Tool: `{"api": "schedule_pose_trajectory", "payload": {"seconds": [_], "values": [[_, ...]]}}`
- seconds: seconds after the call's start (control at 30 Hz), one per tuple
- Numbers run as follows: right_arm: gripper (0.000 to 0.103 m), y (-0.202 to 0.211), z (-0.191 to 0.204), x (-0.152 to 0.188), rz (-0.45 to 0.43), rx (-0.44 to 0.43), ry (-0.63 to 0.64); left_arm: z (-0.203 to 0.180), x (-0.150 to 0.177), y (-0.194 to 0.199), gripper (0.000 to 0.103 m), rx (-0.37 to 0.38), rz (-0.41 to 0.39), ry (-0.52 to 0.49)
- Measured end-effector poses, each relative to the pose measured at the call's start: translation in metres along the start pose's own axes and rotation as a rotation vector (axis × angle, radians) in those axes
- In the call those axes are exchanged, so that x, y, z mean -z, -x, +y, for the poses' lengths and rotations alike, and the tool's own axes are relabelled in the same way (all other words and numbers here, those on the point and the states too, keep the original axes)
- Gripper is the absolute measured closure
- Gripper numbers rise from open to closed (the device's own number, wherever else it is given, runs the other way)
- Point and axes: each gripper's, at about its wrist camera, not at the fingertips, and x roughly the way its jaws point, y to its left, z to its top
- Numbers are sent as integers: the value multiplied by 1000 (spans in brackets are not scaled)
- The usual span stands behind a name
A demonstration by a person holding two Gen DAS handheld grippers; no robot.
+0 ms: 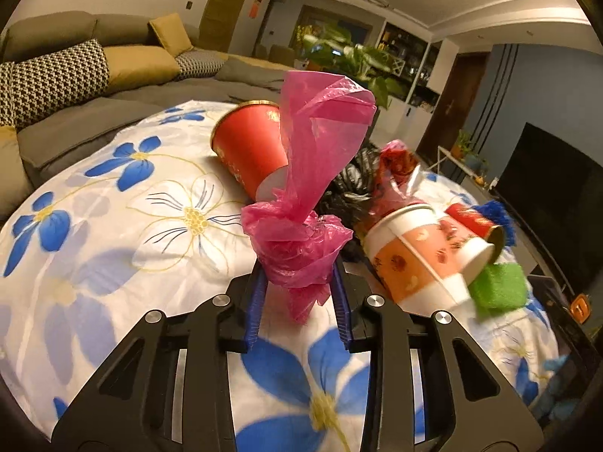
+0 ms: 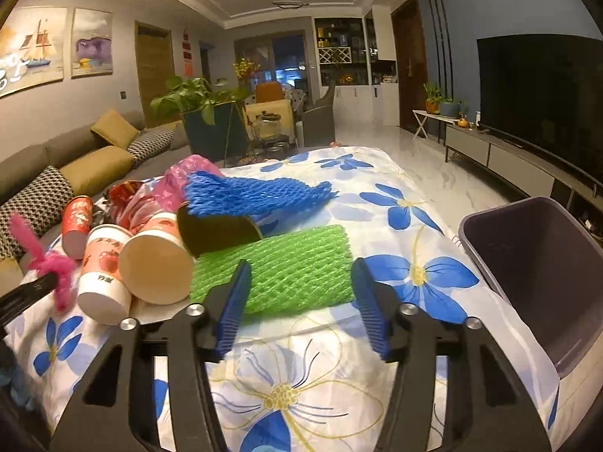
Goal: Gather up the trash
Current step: 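Grasp the pink plastic bag with the left tool while the right tool grasps the green foam sleeve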
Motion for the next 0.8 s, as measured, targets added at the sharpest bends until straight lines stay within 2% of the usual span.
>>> {"api": "schedule_pose_trajectory", "payload": {"seconds": [0.07,0.23,0.33,0.4,0.47,0.5,0.57,0.67,0.8], "values": [[34,-8,0,-2,24,-2,-6,0,0,11,72,11,-23,9],[30,-32,4,-9,78,38,22,-5,-8,41,72,29,-103,3],[30,-50,1,-6,152,46,5,-7,-12,49,72,42,-124,-5],[36,-52,1,-4,151,53,12,-9,-11,49,72,51,-122,-9],[56,-49,4,-4,149,51,29,-12,-9,46,72,60,-112,-13],[61,-48,6,-3,151,45,38,-12,-9,45,72,64,-107,-13],[83,-46,7,0,154,27,49,-14,-8,44,72,76,-101,-15],[93,-41,8,3,149,-3,53,-21,-5,44,72,88,-95,-29],[94,-18,7,6,113,-25,45,-30,-3,45,72,112,-87,-47]]}}
